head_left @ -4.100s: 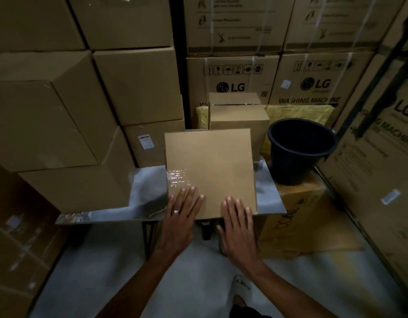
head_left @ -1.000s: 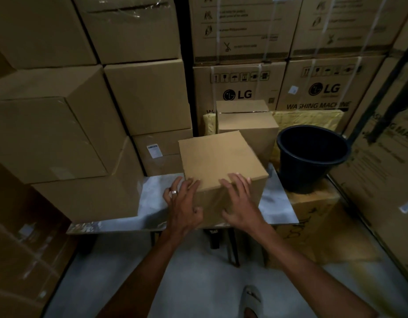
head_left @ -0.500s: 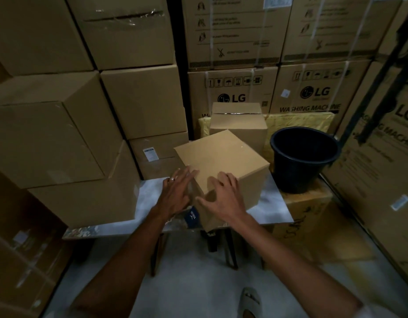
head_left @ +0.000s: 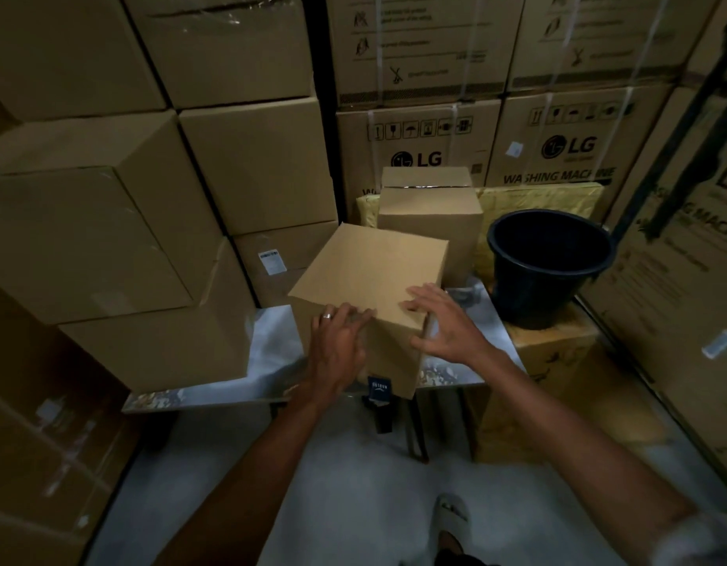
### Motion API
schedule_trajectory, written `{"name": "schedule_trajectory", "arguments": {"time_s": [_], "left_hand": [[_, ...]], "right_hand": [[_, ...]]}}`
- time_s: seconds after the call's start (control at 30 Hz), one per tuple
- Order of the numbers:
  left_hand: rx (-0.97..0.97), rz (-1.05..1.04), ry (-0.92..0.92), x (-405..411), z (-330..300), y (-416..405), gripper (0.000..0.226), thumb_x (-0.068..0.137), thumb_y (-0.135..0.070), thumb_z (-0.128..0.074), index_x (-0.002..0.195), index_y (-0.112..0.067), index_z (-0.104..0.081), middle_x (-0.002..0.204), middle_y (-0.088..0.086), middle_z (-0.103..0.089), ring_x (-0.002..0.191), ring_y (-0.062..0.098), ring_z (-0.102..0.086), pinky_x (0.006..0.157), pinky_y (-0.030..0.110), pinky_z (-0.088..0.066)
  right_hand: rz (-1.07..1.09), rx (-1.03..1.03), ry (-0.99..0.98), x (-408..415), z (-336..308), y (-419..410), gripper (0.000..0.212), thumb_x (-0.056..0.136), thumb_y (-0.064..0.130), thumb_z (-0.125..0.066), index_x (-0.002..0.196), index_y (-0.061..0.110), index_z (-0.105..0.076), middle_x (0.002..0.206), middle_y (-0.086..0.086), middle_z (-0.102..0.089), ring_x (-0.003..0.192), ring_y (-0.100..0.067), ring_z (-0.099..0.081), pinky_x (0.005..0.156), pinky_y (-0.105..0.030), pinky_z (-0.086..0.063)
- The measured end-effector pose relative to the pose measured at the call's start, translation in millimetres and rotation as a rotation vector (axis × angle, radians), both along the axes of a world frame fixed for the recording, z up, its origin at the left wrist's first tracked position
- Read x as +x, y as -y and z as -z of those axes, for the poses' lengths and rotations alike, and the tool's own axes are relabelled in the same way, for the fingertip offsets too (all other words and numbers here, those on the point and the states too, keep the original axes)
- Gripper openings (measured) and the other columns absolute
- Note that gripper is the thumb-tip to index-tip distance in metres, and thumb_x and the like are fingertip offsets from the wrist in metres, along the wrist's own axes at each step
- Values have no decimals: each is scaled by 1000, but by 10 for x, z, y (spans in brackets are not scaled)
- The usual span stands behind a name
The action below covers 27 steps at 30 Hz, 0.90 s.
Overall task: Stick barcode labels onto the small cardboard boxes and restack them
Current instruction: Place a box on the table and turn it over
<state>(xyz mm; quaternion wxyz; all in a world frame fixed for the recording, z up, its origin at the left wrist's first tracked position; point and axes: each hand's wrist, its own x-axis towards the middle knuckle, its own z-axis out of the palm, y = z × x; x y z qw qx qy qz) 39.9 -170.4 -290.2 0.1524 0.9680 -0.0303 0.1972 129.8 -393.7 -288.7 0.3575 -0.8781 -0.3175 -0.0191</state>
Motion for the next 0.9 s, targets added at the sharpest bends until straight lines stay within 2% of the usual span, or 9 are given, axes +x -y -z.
{"name": "schedule_trajectory", "arguments": {"time_s": [0.2, 0.3, 0.43, 0.53, 0.63, 0.73, 0.8, 0.83, 0.9], "left_hand": [[37, 64, 73, 125, 20, -101, 48, 85, -29, -43, 120, -25, -74, 100, 2, -61, 99, 25, -54, 88, 42, -43], [-22, 107, 100, 102, 43, -47, 46, 87, -27, -45, 123, -21, -74, 101, 4, -61, 98, 25, -55, 86, 40, -47], [-7, 164, 50, 114, 20, 6, 54, 83, -24, -48, 135, -22, -65, 113, 8, -60, 106, 27, -54, 88, 41, -47], [29, 153, -20, 138, 39, 74, 63, 81, -19, -58, 143, -28, -57, 123, 10, -55, 114, 30, -51, 92, 47, -46], [10, 123, -56, 112, 85, 120, 79, 76, -7, -64, 150, -32, -48, 127, 11, -51, 116, 31, -47, 93, 47, -47], [-11, 78, -122, 29, 140, 180, 103, 69, 1, -62, 158, -38, -30, 140, 10, -42, 128, 31, -40, 100, 43, -45], [-37, 63, -119, -17, 181, 235, 109, 68, 6, -61, 160, -38, -23, 148, 11, -37, 134, 33, -37, 104, 45, -45], [-56, 64, -103, -30, 201, 260, 109, 67, 8, -60, 160, -36, -23, 150, 12, -36, 135, 34, -36, 105, 47, -45], [-83, 70, -97, -49, 225, 284, 111, 66, 9, -60, 161, -34, -22, 154, 13, -31, 139, 35, -32, 106, 50, -45]], "right_hand": [[4, 10, -48, -40, -15, -28, 62, 75, 10, -84, 133, 13, -64, 155, -10, -44, 150, -29, -28, 122, -44, -26], [-12, -13, -116, 25, -64, 80, 64, 77, 6, -82, 137, 14, -63, 158, -5, -41, 152, -22, -25, 120, -32, -23], [21, -19, -201, 137, -171, 150, 68, 73, -4, -77, 136, 17, -64, 158, -2, -41, 152, -19, -24, 123, -40, -26], [196, -18, -43, -51, -87, 59, 75, 69, -3, -73, 138, 23, -60, 158, -6, -32, 147, -24, -28, 116, -37, -35], [491, 131, 96, -433, 225, -72, 80, 75, 7, -79, 145, 22, -43, 152, -8, -26, 138, -24, -32, 99, -26, -42], [653, 258, -130, -687, 677, -149, 49, 82, 12, -77, 121, 22, -50, 124, 1, -47, 111, -16, -49, 82, -23, -46], [570, 200, -381, -760, 1000, -158, 25, 83, 7, -75, 95, 24, -61, 102, 2, -64, 93, -16, -62, 75, -33, -55], [492, 155, -474, -772, 1176, -138, 19, 83, 5, -74, 88, 22, -66, 94, -1, -70, 89, -17, -66, 77, -38, -56], [357, -6, -611, -784, 1417, -119, 14, 87, 6, -70, 98, 14, -75, 102, -5, -72, 100, -23, -68, 88, -37, -54]]}}
